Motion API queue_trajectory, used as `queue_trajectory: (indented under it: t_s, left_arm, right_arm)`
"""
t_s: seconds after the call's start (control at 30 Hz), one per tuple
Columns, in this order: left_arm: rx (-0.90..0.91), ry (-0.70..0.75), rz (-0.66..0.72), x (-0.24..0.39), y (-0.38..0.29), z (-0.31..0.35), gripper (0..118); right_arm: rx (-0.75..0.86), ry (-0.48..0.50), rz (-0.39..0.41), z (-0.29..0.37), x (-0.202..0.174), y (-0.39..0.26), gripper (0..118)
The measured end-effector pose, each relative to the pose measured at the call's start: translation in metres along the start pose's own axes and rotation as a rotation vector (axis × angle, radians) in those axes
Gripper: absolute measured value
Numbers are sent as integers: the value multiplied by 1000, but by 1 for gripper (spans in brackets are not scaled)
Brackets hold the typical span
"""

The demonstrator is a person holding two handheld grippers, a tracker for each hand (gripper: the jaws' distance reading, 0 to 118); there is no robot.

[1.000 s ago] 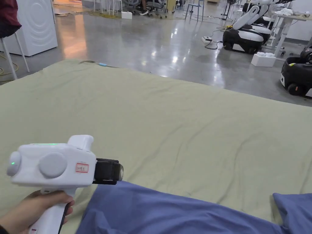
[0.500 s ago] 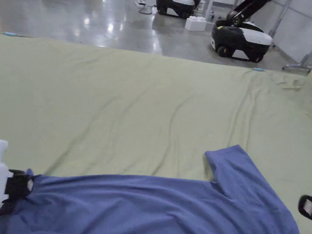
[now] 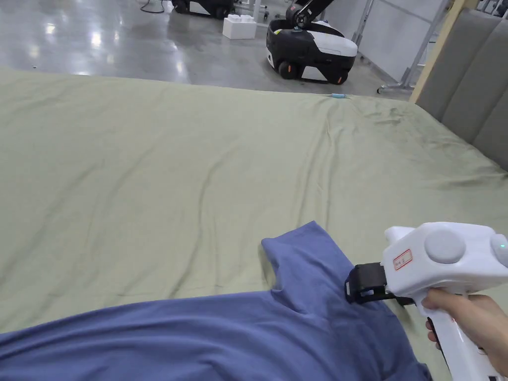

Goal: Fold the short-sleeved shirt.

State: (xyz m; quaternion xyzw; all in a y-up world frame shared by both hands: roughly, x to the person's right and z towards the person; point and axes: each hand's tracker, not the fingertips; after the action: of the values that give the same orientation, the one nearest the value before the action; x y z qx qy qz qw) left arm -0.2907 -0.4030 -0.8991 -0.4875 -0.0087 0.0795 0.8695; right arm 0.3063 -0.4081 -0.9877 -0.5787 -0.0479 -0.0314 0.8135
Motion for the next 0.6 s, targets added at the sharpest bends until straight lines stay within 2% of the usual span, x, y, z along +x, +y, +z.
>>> queue_trajectory:
  t_s: [0.1, 0.13, 0.17, 0.2, 0.27, 0.33, 0.43, 0.6]
  left_arm:
    - [-11, 7, -10, 1, 3, 0, 7]
    - [-13, 11, -6, 2, 4, 0, 7]
    - [-12, 18, -1, 3, 5, 0, 7]
    - [-12, 25, 0, 5, 5, 2, 7]
    - [-13, 38, -8, 9, 8, 7, 7]
    - [-7, 32, -19, 7, 10, 18, 7]
    - [41, -43, 38, -4, 13, 53, 7]
    - [150, -146, 102, -25, -10, 129, 7]
  right_arm:
    - [24, -16, 4, 9, -5, 0, 92]
    - [37, -1, 16, 15, -7, -2, 80]
    - [50, 13, 41, 20, -9, -3, 50]
    - [54, 45, 69, 26, -13, -3, 3]
    - [15, 76, 51, 34, -13, -5, 3]
    - [57, 115, 42, 48, -14, -11, 3]
    - [155, 149, 30, 87, -6, -29, 3]
    - [287, 203, -25, 168, 15, -93, 3]
